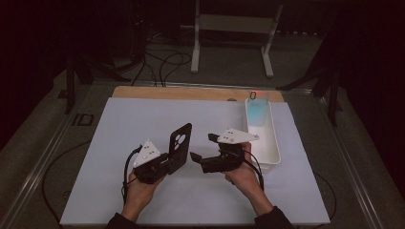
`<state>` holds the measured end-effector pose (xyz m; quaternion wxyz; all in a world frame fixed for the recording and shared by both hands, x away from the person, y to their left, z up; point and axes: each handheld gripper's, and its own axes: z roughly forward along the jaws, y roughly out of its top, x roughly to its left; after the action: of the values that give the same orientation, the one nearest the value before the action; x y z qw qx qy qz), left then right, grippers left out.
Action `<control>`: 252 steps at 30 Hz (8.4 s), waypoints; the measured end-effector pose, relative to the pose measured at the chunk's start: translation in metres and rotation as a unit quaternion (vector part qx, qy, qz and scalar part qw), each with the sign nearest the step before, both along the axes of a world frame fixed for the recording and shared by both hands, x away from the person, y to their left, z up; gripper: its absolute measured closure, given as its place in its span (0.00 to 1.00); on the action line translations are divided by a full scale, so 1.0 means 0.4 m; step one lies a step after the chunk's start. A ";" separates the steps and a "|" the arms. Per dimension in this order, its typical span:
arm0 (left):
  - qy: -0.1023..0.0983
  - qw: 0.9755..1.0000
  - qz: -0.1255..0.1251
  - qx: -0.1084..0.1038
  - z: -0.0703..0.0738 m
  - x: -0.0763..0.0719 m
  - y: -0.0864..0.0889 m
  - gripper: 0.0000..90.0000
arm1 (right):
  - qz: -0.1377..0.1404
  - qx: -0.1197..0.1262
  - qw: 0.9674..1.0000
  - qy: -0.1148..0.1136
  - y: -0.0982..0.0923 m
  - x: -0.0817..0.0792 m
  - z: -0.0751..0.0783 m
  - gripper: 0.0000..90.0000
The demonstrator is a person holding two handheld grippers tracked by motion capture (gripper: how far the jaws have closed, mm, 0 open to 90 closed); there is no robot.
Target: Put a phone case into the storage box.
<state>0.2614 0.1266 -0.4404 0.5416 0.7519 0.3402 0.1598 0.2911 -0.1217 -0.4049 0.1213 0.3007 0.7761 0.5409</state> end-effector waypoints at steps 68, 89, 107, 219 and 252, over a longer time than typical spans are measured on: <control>-0.013 0.999 0.052 0.007 -0.010 -0.020 0.014 0.01 | -0.036 0.034 0.999 0.014 0.093 0.012 0.031 0.16; -0.044 0.992 0.108 0.044 -0.074 -0.070 0.225 0.00 | -0.045 0.022 0.999 0.016 0.085 0.022 0.020 0.16; -0.056 0.986 0.147 0.053 -0.119 -0.097 0.296 0.00 | -0.067 0.015 0.998 0.010 0.071 0.041 0.031 0.16; -0.057 0.986 0.145 0.056 -0.129 -0.091 0.281 0.00 | -0.359 -0.031 0.932 -0.035 -0.275 0.355 0.144 0.16; -0.058 0.986 0.148 0.056 -0.129 -0.091 0.281 0.00 | -0.413 -0.057 0.909 0.009 -0.365 0.396 0.068 0.16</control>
<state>0.2249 0.2388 -0.4919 0.4876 0.7119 0.4063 0.3005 0.4493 -0.2676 -0.3778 0.3441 0.5914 0.6134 0.3944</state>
